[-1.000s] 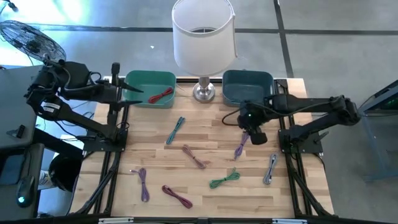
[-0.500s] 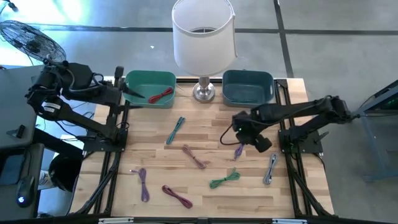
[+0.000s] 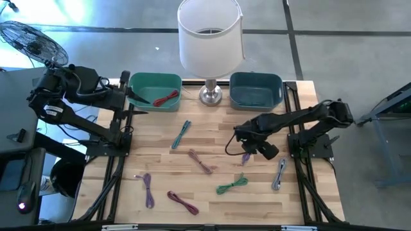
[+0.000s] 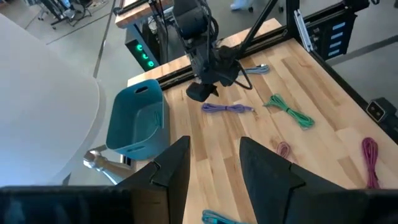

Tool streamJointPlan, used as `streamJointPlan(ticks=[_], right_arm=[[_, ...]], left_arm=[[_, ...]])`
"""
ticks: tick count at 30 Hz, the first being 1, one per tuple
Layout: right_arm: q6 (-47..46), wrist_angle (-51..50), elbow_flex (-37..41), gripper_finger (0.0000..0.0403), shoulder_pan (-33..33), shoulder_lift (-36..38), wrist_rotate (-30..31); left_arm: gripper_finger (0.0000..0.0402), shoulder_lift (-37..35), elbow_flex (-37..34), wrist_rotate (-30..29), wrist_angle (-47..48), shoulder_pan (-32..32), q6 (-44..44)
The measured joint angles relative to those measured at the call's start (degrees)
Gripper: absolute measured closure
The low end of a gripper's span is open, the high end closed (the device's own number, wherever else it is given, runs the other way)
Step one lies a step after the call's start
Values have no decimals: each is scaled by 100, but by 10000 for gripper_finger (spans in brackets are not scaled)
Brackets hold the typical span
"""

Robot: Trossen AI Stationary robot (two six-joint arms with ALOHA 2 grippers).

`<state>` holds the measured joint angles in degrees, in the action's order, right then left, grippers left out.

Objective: Pick & Place USB Port
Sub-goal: Put the top purple charger cable into the green bin

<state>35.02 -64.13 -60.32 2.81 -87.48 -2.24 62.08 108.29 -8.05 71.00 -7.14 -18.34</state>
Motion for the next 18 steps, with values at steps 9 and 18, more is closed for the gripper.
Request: streamJointPlan(ticks=[9, 18], right_arm=[[295, 1023, 794, 213, 240, 0, 47], [405, 2011, 1253, 212, 299, 0, 35]], left_arm=[[266, 7, 0, -2, -7, 0, 111], [266, 10, 0, -7, -10, 0, 110]])
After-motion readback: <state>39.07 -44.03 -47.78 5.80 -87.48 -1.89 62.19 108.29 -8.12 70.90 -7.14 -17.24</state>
